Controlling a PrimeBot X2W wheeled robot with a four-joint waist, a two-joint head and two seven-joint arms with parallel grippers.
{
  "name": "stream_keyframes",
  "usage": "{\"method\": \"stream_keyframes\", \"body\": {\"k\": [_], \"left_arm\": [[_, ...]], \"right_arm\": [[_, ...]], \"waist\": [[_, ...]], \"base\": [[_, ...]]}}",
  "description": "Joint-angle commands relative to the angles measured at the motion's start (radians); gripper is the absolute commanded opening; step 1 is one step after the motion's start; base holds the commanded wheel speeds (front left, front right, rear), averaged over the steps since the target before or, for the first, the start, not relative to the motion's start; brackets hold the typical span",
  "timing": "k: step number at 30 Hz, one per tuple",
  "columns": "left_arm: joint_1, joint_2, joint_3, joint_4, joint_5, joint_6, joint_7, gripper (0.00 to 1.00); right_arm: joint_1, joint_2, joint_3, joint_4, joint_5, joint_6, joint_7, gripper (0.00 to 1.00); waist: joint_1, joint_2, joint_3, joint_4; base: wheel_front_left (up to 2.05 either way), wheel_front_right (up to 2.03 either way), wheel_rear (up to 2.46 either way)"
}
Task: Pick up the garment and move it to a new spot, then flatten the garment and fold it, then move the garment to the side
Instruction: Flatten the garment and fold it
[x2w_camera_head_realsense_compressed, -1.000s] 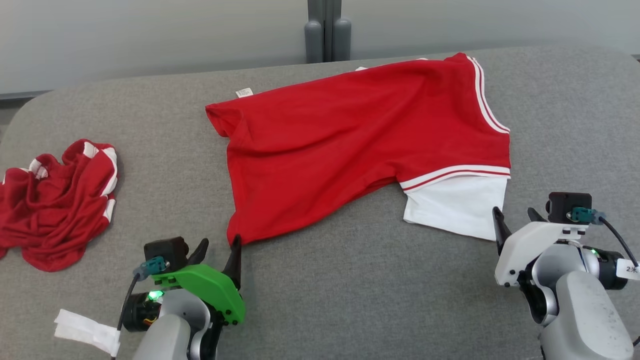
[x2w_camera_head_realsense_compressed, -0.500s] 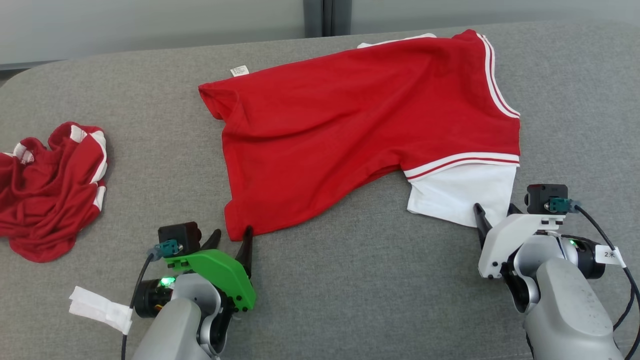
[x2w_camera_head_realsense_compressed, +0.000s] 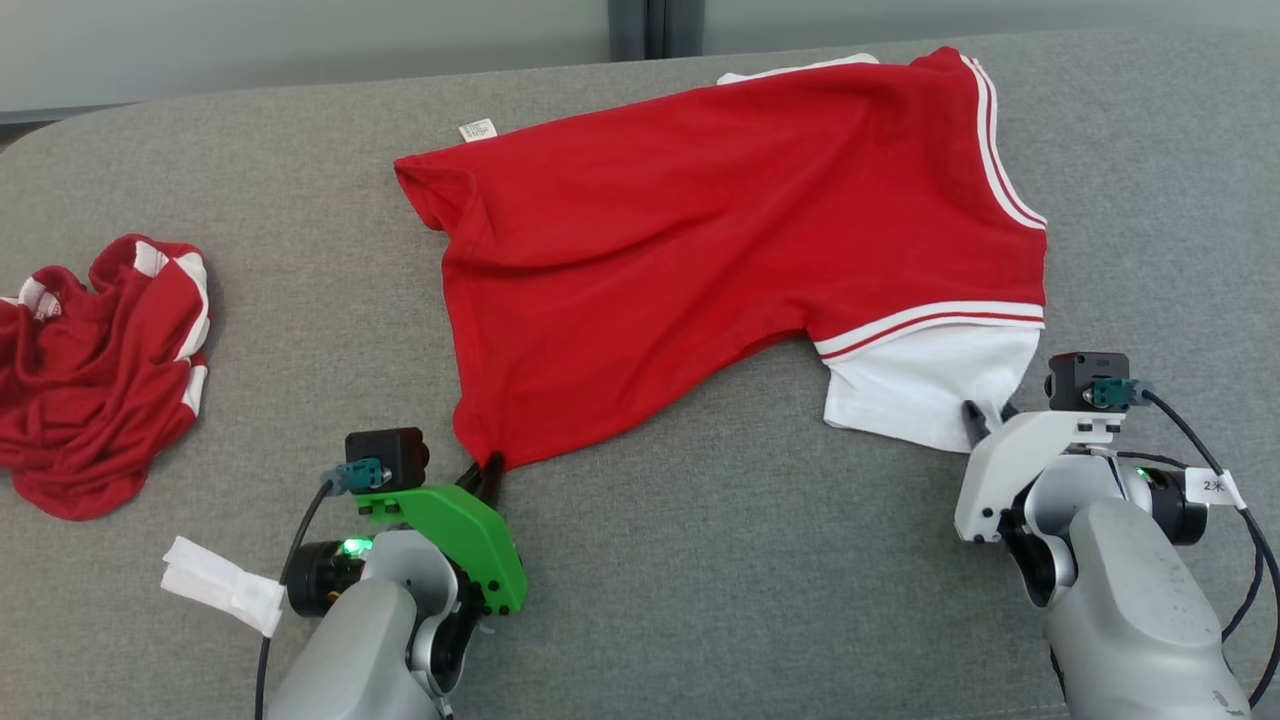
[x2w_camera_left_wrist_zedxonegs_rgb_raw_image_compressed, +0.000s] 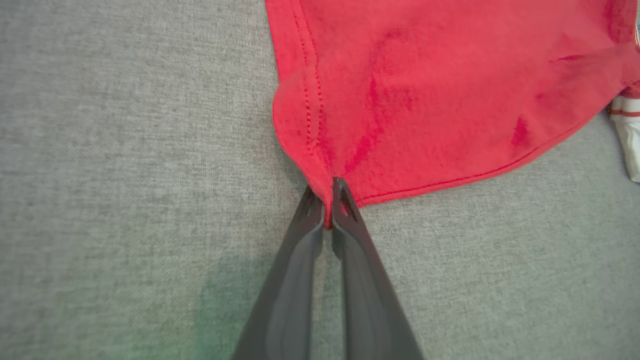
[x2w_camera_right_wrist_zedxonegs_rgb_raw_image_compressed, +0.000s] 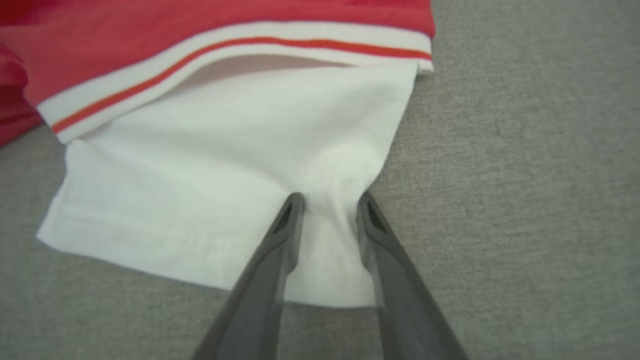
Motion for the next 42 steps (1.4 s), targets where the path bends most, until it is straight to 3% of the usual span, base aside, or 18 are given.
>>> {"method": "stream_keyframes", "body": {"k": [1,8,15,24,28,31,36,39,42], "left_arm": [[0.011,-0.003,-0.012,0.022,-0.015,-0.007,0.002,0.00],[-0.003,-0.001,0.031,-0.057,-0.107,-0.043,-0.136,0.00],[0.011,0.015,0.072,-0.256,-0.198,-0.073,-0.199,0.00],[0.022,0.019,0.111,-0.640,-0.360,-0.077,-0.092,0.00],[-0.046,0.046,0.123,-0.751,-0.425,-0.049,0.020,0.00],[-0.124,0.066,0.151,-0.766,-0.463,-0.020,0.086,0.00],[-0.348,0.128,0.216,-0.674,-0.476,0.020,0.156,0.00],[-0.472,0.164,0.236,-0.574,-0.423,0.022,0.122,0.00],[-0.608,0.175,0.265,-0.465,-0.369,0.002,0.021,0.00]], "right_arm": [[0.022,0.003,0.000,0.026,0.005,-0.001,0.017,0.00],[0.028,0.000,-0.006,-0.088,0.050,-0.002,-0.072,0.00],[0.093,0.000,-0.033,-0.383,0.063,-0.001,-0.069,0.00],[0.125,-0.023,-0.039,-0.853,0.094,-0.001,0.042,0.00],[0.047,-0.058,-0.019,-0.938,0.108,-0.001,0.097,0.00],[-0.053,-0.083,-0.003,-0.897,0.140,-0.001,0.122,0.00],[-0.309,-0.108,0.051,-0.683,0.191,-0.001,0.151,0.00],[-0.464,-0.117,0.093,-0.519,0.163,-0.001,0.086,0.00],[-0.644,-0.095,0.097,-0.351,0.128,-0.002,-0.055,0.00]], "waist": [[0.0000,0.0000,-0.002,0.000],[0.0000,0.0000,-0.039,-0.009],[0.0000,0.0000,-0.087,-0.025],[0.0000,0.0000,-0.078,-0.049],[0.0000,0.0000,-0.019,-0.065],[0.0000,0.0000,0.056,-0.077],[0.0000,0.0000,0.244,-0.106],[0.0000,0.0000,0.318,-0.130],[0.0000,0.0000,0.354,-0.147]], "base": [[0.00,0.00,0.00],[0.00,0.00,0.00],[0.00,0.00,0.00],[0.00,0.00,0.00],[0.00,0.00,0.00],[0.00,0.00,0.00],[0.00,0.00,0.00],[0.00,0.00,0.00],[0.00,0.00,0.00]]}}
